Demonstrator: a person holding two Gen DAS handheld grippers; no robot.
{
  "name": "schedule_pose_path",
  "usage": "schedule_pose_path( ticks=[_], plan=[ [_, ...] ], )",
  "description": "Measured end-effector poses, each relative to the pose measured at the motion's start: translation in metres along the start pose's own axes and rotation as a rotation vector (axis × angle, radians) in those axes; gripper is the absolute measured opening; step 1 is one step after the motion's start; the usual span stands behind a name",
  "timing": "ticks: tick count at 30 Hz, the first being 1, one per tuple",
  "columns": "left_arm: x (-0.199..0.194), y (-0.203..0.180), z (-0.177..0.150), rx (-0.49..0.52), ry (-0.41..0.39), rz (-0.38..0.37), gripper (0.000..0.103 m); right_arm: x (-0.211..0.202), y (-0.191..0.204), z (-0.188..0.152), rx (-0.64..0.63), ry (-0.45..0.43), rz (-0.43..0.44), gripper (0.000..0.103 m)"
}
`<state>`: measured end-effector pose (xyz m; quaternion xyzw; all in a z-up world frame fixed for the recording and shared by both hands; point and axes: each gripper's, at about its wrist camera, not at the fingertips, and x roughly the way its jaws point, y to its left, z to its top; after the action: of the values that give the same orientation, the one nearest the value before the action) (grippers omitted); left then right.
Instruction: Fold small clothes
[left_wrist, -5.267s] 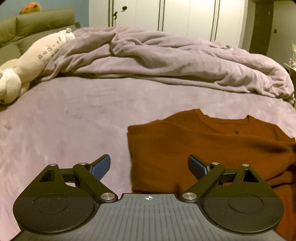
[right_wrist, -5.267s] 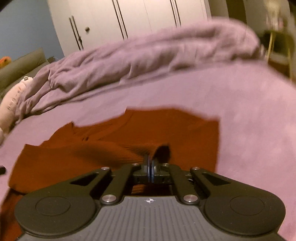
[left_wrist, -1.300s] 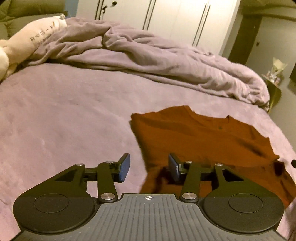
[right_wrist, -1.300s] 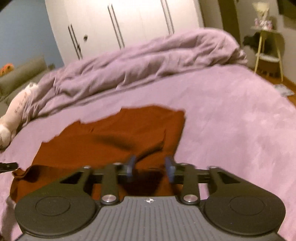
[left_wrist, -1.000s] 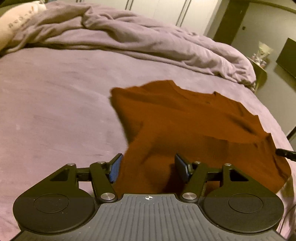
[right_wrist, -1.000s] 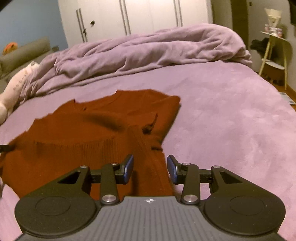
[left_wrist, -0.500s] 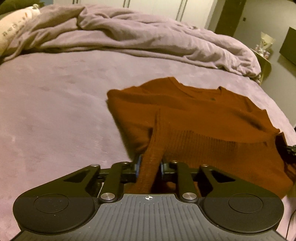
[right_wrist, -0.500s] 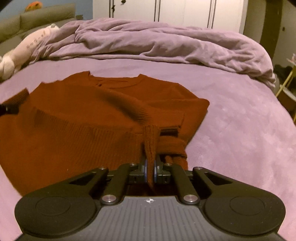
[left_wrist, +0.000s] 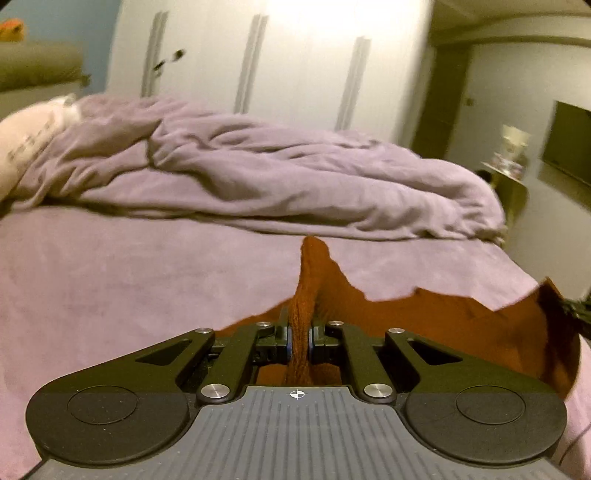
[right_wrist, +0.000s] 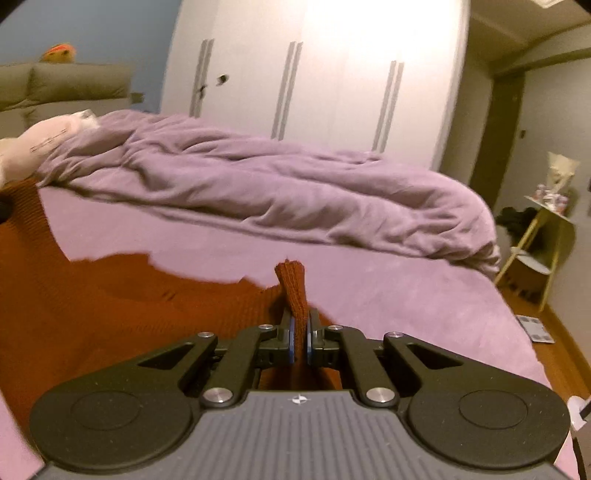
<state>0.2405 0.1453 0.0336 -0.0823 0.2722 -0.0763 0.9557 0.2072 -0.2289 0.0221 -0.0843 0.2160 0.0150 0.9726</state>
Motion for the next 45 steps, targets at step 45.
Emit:
schedule_pose_path(
  ticks=[45],
  plan=[
    [0.146, -0.017, -0.023, 0.281, 0.217, 0.300, 0.044, 0.165, 0.005, -0.006, -0.026, 0.119, -0.227, 0.018]
  ],
)
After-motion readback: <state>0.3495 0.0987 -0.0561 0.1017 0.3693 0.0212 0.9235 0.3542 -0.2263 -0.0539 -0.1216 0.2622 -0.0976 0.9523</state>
